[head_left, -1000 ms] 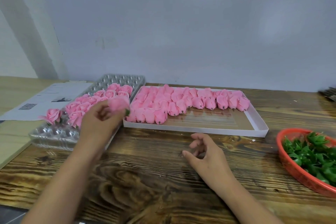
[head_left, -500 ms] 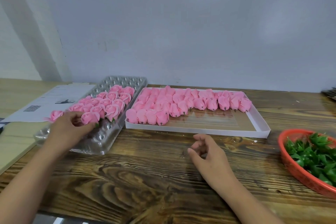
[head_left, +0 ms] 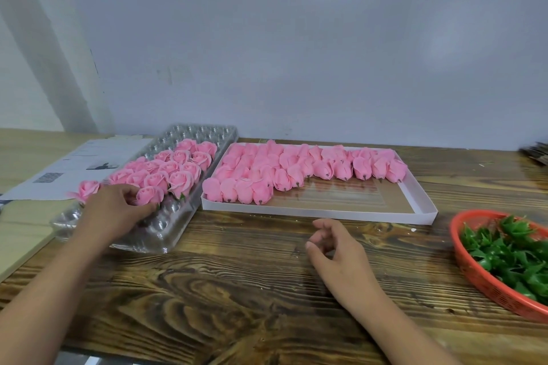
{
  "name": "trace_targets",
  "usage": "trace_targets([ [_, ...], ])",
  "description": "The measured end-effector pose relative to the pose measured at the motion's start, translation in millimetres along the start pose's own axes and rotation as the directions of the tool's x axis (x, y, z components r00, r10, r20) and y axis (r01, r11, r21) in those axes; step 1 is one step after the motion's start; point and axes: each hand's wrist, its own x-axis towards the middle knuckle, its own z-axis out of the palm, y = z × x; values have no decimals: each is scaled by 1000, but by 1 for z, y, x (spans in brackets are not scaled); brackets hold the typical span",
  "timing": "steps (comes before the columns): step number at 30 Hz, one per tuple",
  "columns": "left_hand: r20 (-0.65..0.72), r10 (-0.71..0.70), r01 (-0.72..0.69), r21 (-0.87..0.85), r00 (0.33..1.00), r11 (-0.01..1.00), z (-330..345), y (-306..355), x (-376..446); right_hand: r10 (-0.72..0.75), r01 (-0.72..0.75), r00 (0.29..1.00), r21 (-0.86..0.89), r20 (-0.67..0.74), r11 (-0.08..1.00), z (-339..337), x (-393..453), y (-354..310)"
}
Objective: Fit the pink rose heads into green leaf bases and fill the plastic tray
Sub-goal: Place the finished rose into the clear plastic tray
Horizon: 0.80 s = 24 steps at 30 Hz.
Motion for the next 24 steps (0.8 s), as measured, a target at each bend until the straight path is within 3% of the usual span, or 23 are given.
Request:
trace_targets([
  [12, 35, -18, 18, -1, 999, 1000, 0, -1, 1, -16, 16, 1000, -33, 4, 999, 0, 0, 2],
  [24, -35, -8, 8, 10, 999, 1000, 2, -2, 2, -13, 13, 1000, -32, 1, 999, 1, 1, 3],
])
